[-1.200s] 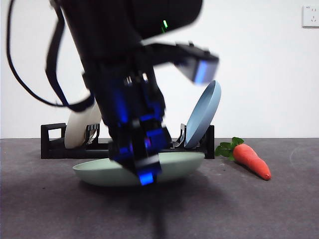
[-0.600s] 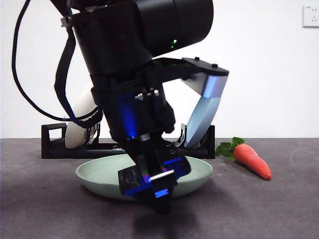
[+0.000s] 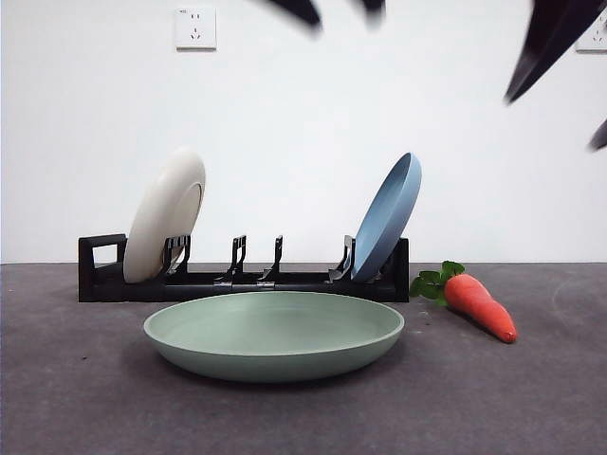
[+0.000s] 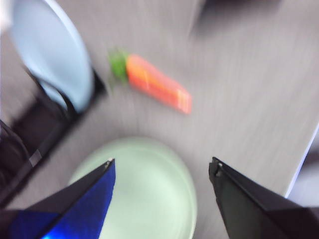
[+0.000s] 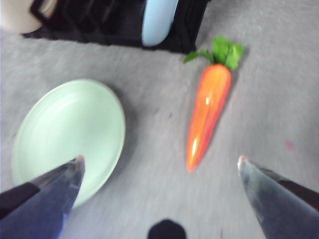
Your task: Take the green plate from the plate rack,put the plate on the table,take the carrot from the table,put the carrot in the plate
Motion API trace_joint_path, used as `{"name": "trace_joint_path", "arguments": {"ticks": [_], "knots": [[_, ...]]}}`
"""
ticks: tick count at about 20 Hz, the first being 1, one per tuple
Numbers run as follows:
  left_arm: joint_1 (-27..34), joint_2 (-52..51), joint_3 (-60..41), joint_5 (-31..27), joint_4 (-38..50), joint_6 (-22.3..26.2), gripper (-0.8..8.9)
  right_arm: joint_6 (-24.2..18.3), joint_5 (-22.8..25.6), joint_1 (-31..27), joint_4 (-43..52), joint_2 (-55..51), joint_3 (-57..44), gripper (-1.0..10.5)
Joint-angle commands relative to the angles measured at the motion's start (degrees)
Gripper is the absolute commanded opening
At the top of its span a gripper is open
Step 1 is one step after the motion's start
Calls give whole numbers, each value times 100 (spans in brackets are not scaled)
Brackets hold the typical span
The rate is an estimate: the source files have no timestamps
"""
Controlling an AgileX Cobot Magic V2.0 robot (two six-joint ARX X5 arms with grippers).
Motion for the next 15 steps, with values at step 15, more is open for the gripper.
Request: {"name": "trace_joint_path", "arguments": {"ticks": [15], "knots": [[-17,-1869,256,7,-699,-723,323,155,1534,654,3056,3272,20,625]]}}
